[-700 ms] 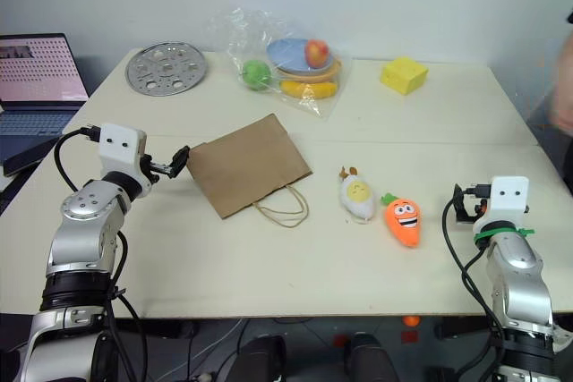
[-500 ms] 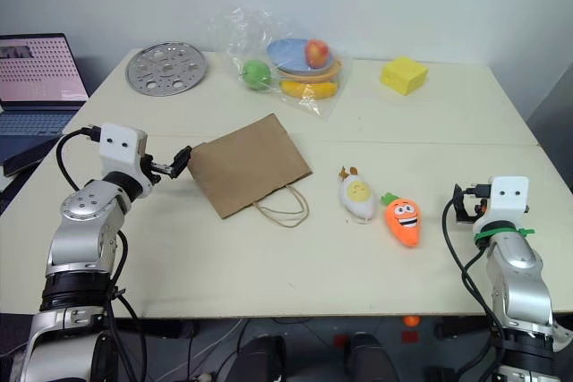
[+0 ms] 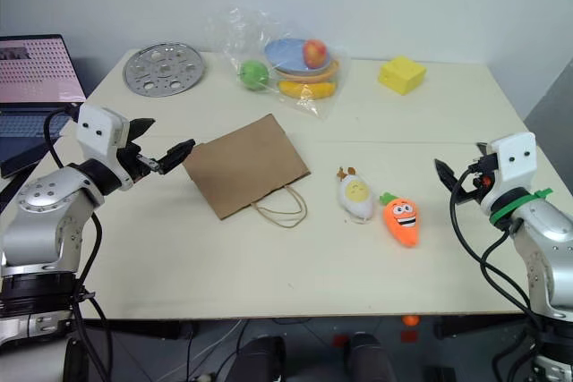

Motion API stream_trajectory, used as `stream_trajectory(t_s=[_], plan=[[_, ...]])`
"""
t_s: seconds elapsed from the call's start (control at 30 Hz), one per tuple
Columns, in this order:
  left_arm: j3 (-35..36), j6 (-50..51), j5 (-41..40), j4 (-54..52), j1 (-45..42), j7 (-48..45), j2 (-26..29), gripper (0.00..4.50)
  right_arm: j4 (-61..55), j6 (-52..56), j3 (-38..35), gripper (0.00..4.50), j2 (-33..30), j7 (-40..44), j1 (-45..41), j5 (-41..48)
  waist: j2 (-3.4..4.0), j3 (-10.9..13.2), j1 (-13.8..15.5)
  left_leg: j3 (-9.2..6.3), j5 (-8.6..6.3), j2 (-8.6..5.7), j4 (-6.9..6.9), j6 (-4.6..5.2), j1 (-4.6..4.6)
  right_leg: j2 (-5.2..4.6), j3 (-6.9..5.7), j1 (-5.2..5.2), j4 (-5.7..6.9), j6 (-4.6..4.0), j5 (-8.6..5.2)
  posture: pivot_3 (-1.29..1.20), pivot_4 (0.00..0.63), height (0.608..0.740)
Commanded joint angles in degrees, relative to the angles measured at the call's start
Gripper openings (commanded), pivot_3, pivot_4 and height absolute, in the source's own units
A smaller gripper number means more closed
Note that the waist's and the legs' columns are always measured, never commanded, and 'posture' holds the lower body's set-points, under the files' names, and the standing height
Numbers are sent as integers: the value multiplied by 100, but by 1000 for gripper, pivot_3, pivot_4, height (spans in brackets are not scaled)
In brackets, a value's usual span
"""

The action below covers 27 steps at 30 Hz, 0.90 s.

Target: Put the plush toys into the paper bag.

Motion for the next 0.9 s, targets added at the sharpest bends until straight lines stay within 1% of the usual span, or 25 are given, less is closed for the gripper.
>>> stream_trajectory(t_s=[0.03, 0.1, 0.2, 0.33, 0.4, 0.47, 0.53, 0.6, 0.67, 0.77, 0.9], plan=[[-111, 515, -606, -755, 66, -938, 413, 4481, -666, 715, -37, 4500, -439, 803, -30, 989, 0, 0, -1, 1, 0, 0, -1, 0, 0, -1, 1, 1, -2, 0, 0, 0, 150, 740], [-225, 877, -942, -1169, 128, -1446, 658, 4481, -870, 1140, -115, 4500, -651, 1001, -56, 1485, -2, 1, -1, 2, 0, 0, 0, 0, -3, -3, 2, 0, -6, -3, -2, 0, 150, 740], [-455, 1127, -1154, -1598, 218, -1911, 896, 4481, -1187, 1591, -176, 4500, -898, 1153, -54, 2096, -1, 1, 12, 2, -1, -2, 0, 0, -3, -11, 2, 0, -7, -6, -4, 0, 150, 740], [-675, 1115, -1064, -1784, 216, -2061, 923, 4481, -1400, 1830, -181, 4500, -1004, 1026, -91, 2443, -1, 1, 10, 3, 0, -2, 3, 0, -1, -11, 3, 1, -7, -10, -5, 0, 150, 740], [-1087, 754, -690, -1838, 186, -2139, 861, 4481, -1596, 1998, -172, 4500, -977, 853, -162, 2723, -1, 1, 9, 3, 0, -2, 5, 0, -1, -11, 3, 0, -7, -11, -5, 0, 150, 740], [-1524, 294, -227, -1739, 111, -2151, 749, 4481, -1799, 2129, -169, 4500, -960, 659, -229, 2980, -1, 1, 11, 3, 0, -3, 5, 0, -1, -11, 5, 0, -7, -11, -5, 0, 150, 740], [-1932, -95, 193, -1421, -111, -1987, 406, 4481, -1984, 2199, -147, 4500, -926, 379, -307, 3137, -1, 0, 29, 4, 0, -4, 5, 0, -1, -11, 5, 0, -8, -12, -5, 0, 150, 740], [-2185, -444, 439, -1191, -216, -2082, 226, 4481, -2096, 2240, -142, 4500, -916, 165, -326, 3237, -2, 0, 42, 4, 0, -7, 6, 0, -5, -11, 5, 0, -10, -11, -5, 0, 150, 740], [-2509, -819, 799, -820, -350, -2000, -70, 4481, -2223, 2234, -107, 4500, -837, -132, -301, 3289, -2, 0, 38, 4, 0, -6, 6, 1, -8, -10, 6, -1, -14, -11, -5, 0, 150, 740], [-2690, -1119, 1104, -449, -482, -1852, -361, 4481, -2329, 2213, -47, 4500, -819, -358, -245, 3334, -2, 0, 37, 3, 0, -7, 5, 1, -10, -8, 5, -2, -13, -10, -5, 0, 150, 740], [-2881, -1546, 1490, 94, -660, -1761, -609, 4481, -2436, 2178, -45, 4500, -797, -587, -105, 3425, -2, 0, 31, -1, 0, -4, 4, 2, -11, -2, 3, -2, -10, -9, -5, 0, 150, 740]])
